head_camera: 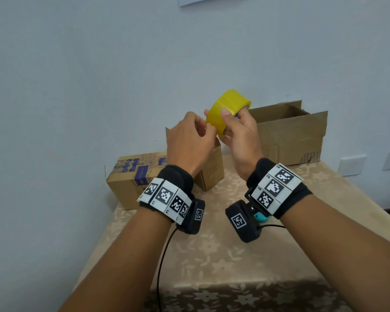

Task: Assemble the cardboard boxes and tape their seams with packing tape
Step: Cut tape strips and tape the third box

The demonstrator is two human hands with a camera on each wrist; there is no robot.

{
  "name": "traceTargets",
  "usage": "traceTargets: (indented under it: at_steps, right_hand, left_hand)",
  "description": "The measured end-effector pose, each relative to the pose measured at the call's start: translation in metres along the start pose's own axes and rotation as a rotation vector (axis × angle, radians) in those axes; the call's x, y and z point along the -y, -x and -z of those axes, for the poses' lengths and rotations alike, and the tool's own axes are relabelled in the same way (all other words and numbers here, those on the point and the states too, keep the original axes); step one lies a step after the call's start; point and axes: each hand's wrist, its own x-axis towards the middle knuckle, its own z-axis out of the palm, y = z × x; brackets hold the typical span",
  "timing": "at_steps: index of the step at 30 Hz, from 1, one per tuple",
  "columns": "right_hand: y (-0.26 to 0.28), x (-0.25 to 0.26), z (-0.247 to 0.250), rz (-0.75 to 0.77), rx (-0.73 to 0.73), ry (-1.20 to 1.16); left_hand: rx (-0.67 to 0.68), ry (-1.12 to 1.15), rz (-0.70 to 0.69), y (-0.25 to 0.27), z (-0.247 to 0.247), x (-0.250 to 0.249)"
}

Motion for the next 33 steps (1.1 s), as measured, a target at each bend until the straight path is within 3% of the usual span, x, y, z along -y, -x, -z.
traceTargets:
  at_steps: [6,10,17,33]
  right_hand:
    - [0.002,0.001,-0.003,0.025,0.012,-0.004]
    - [0.002,0.002,-0.004,0.016,0.019,-0.027]
    - [0.004,0.004,-0.008,-0.001,0.035,-0.045]
    - [0.003,0.01,-0.005,-0.041,0.038,0.067]
  left_hand:
    - [-0.015,-0.096,-0.058,0.0,-0.003,0.002]
    - [-0.057,-0.031,-0.069,0.0,-0.001,0.002]
    - [-0.125,0.105,-0.015,-0.001,-0.003,0.003]
    - [-0.094,0.287,0.104,-0.001,-0.001,0.008]
